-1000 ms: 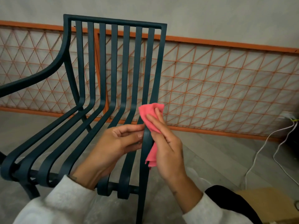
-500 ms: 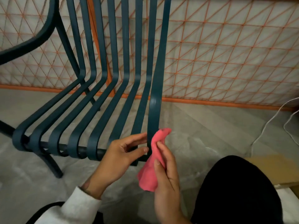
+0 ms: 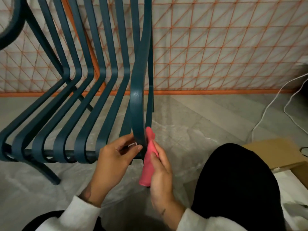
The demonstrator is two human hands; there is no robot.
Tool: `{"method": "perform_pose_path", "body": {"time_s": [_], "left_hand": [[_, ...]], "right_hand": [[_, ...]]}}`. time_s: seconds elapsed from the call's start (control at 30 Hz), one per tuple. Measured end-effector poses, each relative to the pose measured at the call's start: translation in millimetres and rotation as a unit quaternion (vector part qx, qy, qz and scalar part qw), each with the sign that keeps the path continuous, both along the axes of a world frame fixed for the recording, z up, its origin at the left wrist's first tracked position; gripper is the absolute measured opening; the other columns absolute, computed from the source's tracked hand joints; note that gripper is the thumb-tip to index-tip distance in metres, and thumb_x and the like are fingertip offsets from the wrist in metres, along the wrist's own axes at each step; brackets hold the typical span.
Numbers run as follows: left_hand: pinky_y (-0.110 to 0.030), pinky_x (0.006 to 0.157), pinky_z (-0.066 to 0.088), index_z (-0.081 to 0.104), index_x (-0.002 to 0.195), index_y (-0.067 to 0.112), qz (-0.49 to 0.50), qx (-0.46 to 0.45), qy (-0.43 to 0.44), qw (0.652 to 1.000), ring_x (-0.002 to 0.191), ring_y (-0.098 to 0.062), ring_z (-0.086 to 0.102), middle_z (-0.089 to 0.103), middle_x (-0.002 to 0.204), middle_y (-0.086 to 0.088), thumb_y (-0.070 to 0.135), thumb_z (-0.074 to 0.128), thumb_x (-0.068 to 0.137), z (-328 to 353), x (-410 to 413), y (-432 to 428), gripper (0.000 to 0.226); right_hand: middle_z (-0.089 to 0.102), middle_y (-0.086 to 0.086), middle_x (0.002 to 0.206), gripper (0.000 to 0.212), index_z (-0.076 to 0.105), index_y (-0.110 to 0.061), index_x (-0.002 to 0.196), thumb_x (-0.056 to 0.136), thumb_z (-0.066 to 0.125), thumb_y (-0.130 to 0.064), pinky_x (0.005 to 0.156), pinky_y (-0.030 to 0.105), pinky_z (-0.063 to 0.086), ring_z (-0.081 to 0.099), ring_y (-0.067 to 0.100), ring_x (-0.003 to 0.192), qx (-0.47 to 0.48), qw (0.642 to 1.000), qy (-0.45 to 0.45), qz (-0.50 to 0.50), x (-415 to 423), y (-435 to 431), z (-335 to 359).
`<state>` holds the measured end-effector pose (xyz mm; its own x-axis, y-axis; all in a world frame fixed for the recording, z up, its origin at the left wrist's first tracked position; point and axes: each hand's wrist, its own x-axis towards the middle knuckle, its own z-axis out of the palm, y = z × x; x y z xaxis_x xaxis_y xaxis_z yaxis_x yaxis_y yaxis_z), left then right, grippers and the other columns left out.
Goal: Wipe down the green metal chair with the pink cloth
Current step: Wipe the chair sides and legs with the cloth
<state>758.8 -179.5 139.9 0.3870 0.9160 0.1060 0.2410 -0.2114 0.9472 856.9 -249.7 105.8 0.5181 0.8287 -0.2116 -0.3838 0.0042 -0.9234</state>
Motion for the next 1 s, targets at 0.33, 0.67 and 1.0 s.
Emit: {"method": "perform_pose_path", "body": {"time_s": [0.33,0.67,1.0], "left_hand": [[-0.025,0.088,0.057,0.074,0.109,0.018,0.012,0.075,0.096,0.992,0.092,0.001,0.07,0.075,0.097,0.013,0.016,0.078,0.082,2.0,-0.7,5.4,0.027],[-0.041,0.103,0.05,0.063,0.103,0.046,0.001,0.18,0.171,0.969,0.118,-0.008,0.059,0.067,0.117,0.011,0.027,0.078,0.079,6.1,-4.3,10.3,0.034],[-0.02,0.1,0.049,0.071,0.118,0.016,-0.001,0.211,0.152,0.966,0.112,0.003,0.061,0.068,0.122,0.006,0.027,0.071,0.084,-10.9,-5.1,9.6,0.035]], "right_hand": [[0.049,-0.034,0.137,0.055,0.055,-0.056,0.126,0.106,0.033,-0.011,0.119,0.034,0.027,0.039,-0.008,0.133,0.002,0.998,-0.033,0.047,3.6,2.0,-8.0],[0.045,-0.032,0.141,0.049,0.048,-0.047,0.138,0.106,0.032,-0.012,0.119,0.031,0.024,0.035,-0.01,0.134,0.016,0.998,-0.029,0.046,1.1,5.5,-25.5],[0.047,-0.019,0.143,0.056,0.048,-0.061,0.13,0.104,0.031,-0.014,0.101,0.031,0.047,0.049,0.009,0.128,-0.14,0.989,0.035,0.039,4.4,22.7,-65.7]]}}
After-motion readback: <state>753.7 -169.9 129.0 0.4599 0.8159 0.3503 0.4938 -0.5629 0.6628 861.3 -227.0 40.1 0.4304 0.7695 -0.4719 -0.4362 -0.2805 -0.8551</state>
